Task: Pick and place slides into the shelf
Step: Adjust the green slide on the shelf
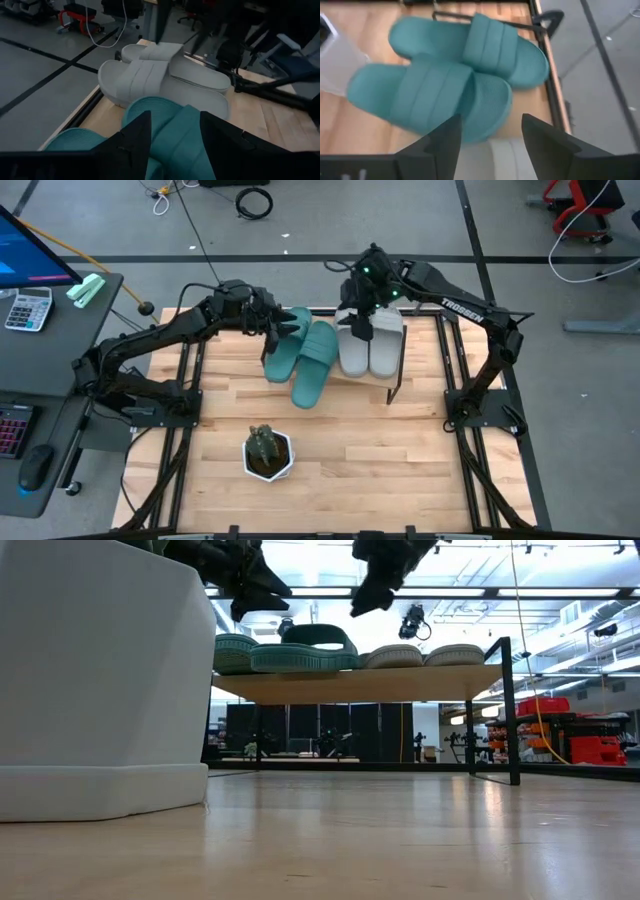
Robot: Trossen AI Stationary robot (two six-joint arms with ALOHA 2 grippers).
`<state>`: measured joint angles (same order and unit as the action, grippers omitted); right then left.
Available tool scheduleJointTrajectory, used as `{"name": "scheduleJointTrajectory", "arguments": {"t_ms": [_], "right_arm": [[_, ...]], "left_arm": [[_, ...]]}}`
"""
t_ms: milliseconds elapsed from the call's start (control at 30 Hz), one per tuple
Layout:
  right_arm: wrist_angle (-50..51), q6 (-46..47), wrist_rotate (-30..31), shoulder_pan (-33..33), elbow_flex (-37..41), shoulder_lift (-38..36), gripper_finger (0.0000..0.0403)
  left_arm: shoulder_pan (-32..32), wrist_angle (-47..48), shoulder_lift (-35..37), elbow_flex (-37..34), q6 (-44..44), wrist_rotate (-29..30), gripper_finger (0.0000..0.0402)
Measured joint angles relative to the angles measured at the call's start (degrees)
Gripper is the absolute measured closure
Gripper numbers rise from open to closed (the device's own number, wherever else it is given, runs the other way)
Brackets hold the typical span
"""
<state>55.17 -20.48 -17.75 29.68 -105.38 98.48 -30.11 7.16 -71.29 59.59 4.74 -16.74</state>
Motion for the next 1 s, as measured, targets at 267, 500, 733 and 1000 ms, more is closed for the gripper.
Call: {"name": "scheduleJointTrajectory", "arguments": {"t_ms": [267,500,733,1000], "right_arm": [[-3.02,5.24,-6.30,3.52,0.00,4.48,0.0191],[-6.82,7.39,-12.61,5.61,-0.02,8.71,0.0191],[-8.54,7.57,-15.98,5.94,-0.01,12.31,0.0191],[-8.48,7.22,-18.53,6.18,0.00,14.20,0.0191]], "left_arm": [[-2.72,0.00,0.00,0.00,2.11,-4.24,0.0228],[-3.49,0.41,0.00,0.00,2.11,-5.76,0.0228],[-3.47,0.44,0.00,-0.01,2.42,-6.12,0.0225],[-3.47,1.19,0.00,0.00,2.37,-6.13,0.0228]]}}
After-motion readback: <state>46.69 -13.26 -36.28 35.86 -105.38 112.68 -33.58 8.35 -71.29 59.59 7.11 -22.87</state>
